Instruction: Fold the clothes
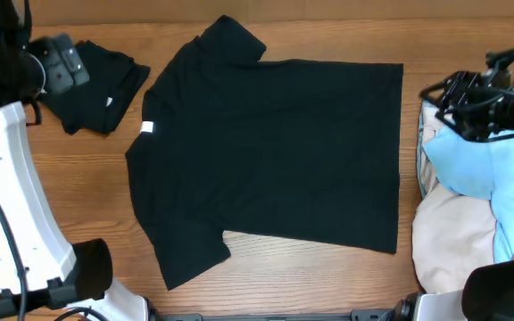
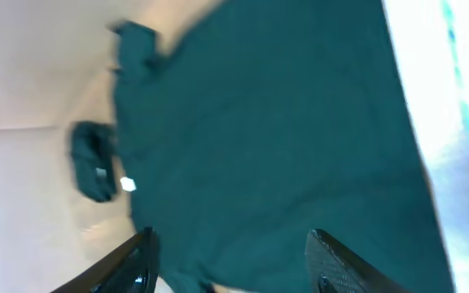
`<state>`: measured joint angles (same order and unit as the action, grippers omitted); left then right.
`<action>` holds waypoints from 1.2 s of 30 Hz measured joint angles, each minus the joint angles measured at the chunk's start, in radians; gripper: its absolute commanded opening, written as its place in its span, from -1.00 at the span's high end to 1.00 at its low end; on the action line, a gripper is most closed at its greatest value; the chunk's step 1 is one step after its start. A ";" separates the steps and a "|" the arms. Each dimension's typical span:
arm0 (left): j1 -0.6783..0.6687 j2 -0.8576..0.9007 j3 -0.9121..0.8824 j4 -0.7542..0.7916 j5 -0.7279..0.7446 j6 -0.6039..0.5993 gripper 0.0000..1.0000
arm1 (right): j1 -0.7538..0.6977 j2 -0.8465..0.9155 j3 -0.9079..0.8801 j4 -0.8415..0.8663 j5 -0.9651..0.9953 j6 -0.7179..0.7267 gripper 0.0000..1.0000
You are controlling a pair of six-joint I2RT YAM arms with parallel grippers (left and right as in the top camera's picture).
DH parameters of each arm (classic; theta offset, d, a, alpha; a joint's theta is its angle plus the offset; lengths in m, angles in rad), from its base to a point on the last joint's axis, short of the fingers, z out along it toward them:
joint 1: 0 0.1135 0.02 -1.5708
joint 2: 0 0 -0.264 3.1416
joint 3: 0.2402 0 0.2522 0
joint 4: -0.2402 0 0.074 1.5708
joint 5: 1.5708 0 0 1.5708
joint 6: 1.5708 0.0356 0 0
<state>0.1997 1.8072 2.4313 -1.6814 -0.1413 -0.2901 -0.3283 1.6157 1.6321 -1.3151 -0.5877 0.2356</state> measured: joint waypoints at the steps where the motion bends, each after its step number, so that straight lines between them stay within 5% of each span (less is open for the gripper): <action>1: 0.007 0.000 -0.031 0.001 0.007 0.000 -0.91 | 0.007 0.000 -0.014 -0.008 0.018 -0.001 -0.23; 14: 0.017 0.003 -0.625 0.254 0.051 0.002 -0.87 | 0.146 0.013 -0.358 0.234 0.205 -0.029 -0.42; 21: 0.017 0.004 -0.910 0.480 0.085 0.034 0.17 | 0.145 0.014 -0.436 0.282 0.247 -0.050 -0.54; 28: 0.017 0.005 -1.085 0.662 0.114 0.126 0.02 | 0.145 0.014 -0.438 0.267 0.255 -0.079 -0.57; 36: 0.017 0.005 -1.238 0.826 0.144 0.196 0.14 | 0.145 0.014 -0.438 0.264 0.255 -0.084 -0.59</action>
<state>0.2169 1.8122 1.1938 -0.8558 0.0025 -0.0944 -0.1833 1.6299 1.1942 -1.0512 -0.3328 0.1520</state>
